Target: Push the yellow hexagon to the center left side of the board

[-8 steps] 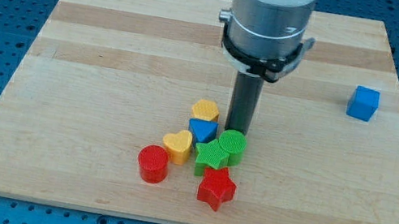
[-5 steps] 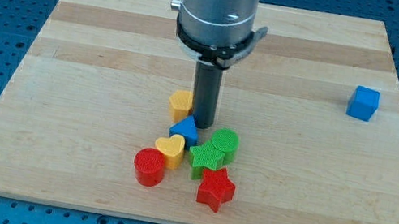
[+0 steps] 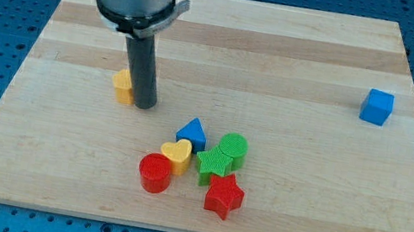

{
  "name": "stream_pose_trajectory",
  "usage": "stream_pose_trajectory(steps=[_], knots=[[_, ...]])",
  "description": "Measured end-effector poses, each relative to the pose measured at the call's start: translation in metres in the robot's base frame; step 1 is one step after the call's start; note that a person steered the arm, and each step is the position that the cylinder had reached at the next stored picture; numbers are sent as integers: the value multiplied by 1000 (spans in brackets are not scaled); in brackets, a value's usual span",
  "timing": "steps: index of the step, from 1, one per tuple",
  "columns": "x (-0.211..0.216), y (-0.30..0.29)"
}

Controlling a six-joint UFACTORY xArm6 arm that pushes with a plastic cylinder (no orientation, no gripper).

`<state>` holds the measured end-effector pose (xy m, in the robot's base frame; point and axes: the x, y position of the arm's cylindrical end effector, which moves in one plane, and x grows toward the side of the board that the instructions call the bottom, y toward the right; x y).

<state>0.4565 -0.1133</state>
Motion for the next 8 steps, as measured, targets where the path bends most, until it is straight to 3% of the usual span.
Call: stream_pose_trajectory(steps=[2,8], knots=[[-27,-23],[-31,-101]])
